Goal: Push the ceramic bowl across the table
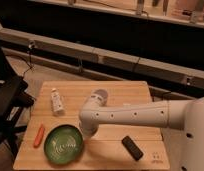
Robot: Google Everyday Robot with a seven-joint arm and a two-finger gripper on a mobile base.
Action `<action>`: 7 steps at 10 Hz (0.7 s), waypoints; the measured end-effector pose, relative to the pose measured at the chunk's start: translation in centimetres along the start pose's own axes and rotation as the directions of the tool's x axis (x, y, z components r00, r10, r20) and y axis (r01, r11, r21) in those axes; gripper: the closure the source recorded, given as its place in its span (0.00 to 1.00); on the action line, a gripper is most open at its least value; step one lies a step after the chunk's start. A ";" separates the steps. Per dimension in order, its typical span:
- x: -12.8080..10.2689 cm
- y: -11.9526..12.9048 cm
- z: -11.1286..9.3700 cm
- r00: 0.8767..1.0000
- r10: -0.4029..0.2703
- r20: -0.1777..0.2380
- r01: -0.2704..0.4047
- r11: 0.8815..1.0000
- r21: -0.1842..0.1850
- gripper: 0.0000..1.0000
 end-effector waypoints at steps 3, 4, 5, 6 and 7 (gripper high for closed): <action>-0.3 -0.1 0.1 1.000 -0.012 0.004 0.012 1.000 0.002 1.00; -0.4 -0.1 0.1 1.000 -0.016 0.006 0.016 1.000 0.002 1.00; -0.5 -0.2 0.1 1.000 -0.020 0.008 0.020 1.000 0.003 1.00; -0.6 -0.2 0.2 1.000 -0.023 0.009 0.023 1.000 0.004 1.00; -0.6 -0.3 0.2 1.000 -0.027 0.010 0.027 1.000 0.005 1.00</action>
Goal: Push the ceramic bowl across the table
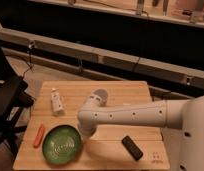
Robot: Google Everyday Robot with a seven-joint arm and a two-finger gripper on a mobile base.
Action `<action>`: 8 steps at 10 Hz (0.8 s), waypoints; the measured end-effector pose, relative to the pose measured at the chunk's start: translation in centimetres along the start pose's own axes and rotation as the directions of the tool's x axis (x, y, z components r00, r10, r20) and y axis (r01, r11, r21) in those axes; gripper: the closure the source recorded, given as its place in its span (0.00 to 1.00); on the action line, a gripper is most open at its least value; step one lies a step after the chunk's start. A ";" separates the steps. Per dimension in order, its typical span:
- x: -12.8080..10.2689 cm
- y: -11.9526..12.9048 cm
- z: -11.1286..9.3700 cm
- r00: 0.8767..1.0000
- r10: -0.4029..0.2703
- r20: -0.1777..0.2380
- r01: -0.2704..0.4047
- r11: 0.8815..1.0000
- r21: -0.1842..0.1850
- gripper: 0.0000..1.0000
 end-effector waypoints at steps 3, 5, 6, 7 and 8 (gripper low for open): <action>-0.2 -0.1 0.1 1.000 -0.011 0.004 0.011 1.000 0.002 1.00; -0.3 -0.2 0.1 1.000 -0.017 0.007 0.017 1.000 0.004 1.00; -0.4 -0.2 0.1 1.000 -0.022 0.008 0.022 1.000 0.005 1.00; -0.5 -0.3 0.2 1.000 -0.026 0.010 0.025 1.000 0.006 1.00; -0.6 -0.3 0.2 1.000 -0.029 0.011 0.029 1.000 0.007 1.00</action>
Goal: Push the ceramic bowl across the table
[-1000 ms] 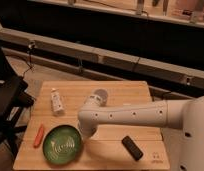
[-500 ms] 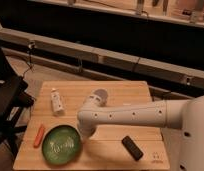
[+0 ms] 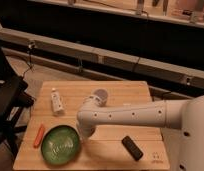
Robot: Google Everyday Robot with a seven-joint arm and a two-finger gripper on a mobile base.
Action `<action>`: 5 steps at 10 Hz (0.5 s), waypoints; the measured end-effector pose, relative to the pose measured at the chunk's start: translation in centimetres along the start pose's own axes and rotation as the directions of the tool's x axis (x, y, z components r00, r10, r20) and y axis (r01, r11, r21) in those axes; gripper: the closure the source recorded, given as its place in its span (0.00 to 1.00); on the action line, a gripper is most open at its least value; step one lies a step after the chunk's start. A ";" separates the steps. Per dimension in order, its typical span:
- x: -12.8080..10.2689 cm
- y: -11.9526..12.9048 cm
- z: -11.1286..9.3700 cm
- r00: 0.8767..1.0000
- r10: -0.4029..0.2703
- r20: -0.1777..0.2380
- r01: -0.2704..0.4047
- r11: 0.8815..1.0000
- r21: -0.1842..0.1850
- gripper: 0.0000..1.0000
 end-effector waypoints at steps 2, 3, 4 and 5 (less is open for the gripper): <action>-0.2 -0.1 0.0 1.000 -0.007 0.003 0.007 1.000 0.001 1.00; -0.2 -0.2 0.0 1.000 -0.012 0.004 0.012 1.000 0.003 1.00; -0.3 -0.2 0.1 1.000 -0.015 0.006 0.015 1.000 0.003 1.00; -0.4 -0.3 0.1 1.000 -0.018 0.008 0.018 1.000 0.005 1.00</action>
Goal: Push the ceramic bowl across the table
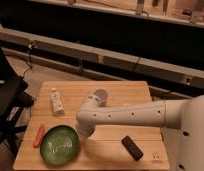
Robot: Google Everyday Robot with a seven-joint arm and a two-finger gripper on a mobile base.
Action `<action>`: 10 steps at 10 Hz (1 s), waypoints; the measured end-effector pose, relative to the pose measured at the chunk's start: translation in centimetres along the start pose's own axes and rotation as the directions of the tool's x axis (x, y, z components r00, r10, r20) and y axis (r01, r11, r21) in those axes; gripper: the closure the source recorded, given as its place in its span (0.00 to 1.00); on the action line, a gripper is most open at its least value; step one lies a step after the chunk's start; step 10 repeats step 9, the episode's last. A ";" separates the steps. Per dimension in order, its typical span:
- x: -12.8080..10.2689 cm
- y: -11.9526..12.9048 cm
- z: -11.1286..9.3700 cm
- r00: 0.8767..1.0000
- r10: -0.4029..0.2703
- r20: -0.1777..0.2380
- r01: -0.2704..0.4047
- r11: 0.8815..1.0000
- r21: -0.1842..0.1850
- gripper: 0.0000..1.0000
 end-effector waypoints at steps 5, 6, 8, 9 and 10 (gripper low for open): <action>-0.2 -0.2 0.1 1.000 -0.017 0.009 0.017 1.000 0.005 1.00; -0.3 -0.2 0.1 1.000 -0.018 0.011 0.018 1.000 0.006 1.00; -0.4 -0.3 0.1 1.000 -0.023 0.014 0.023 1.000 0.008 1.00; -0.5 -0.4 0.1 1.000 -0.026 0.017 0.026 1.000 0.010 1.00; -0.5 -0.4 0.1 1.000 -0.026 0.017 0.026 1.000 0.010 1.00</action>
